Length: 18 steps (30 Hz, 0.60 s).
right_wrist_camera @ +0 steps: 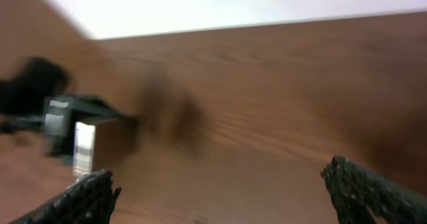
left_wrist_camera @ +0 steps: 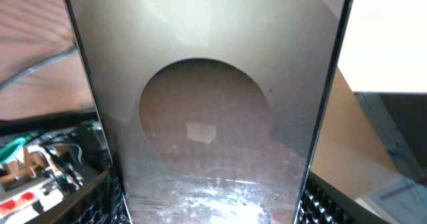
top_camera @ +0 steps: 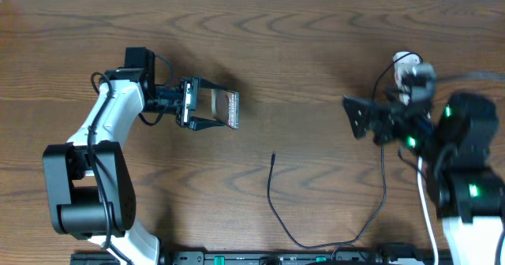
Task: Plug charger to phone and switch on socket
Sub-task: 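Raise the right arm and swing the right gripper toward the phone box, then grasp the phone box edge with the right gripper beside the left gripper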
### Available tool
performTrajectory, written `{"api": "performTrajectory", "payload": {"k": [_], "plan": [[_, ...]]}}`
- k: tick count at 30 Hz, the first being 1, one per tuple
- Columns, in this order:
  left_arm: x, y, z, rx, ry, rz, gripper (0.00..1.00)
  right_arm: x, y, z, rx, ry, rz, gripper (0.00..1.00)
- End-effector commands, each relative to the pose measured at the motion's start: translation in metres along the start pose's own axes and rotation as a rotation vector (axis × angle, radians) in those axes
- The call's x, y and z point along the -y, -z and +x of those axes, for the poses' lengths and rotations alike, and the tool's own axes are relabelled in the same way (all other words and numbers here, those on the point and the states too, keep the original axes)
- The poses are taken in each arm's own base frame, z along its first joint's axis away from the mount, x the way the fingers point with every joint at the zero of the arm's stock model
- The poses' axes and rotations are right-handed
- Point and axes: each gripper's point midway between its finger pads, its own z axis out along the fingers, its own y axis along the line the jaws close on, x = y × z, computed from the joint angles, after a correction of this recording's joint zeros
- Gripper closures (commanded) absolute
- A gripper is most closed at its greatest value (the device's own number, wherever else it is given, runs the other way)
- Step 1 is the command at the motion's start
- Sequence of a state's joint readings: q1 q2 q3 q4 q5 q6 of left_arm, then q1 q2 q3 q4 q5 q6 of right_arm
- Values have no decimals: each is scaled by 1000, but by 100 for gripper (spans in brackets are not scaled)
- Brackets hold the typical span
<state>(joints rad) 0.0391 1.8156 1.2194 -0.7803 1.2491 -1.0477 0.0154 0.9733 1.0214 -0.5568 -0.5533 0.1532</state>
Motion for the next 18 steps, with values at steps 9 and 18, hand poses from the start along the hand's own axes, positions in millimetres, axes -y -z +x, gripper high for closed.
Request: {"api": "performTrajectory", "payload": {"k": [9, 18], "plan": [[-13, 7, -29, 206, -12, -88, 93, -17, -61, 3, -183, -494, -315, 1], [-28, 20, -62, 409, -12, -186, 93, -20, -96, 38, -344, -618, -337, 1]]}}
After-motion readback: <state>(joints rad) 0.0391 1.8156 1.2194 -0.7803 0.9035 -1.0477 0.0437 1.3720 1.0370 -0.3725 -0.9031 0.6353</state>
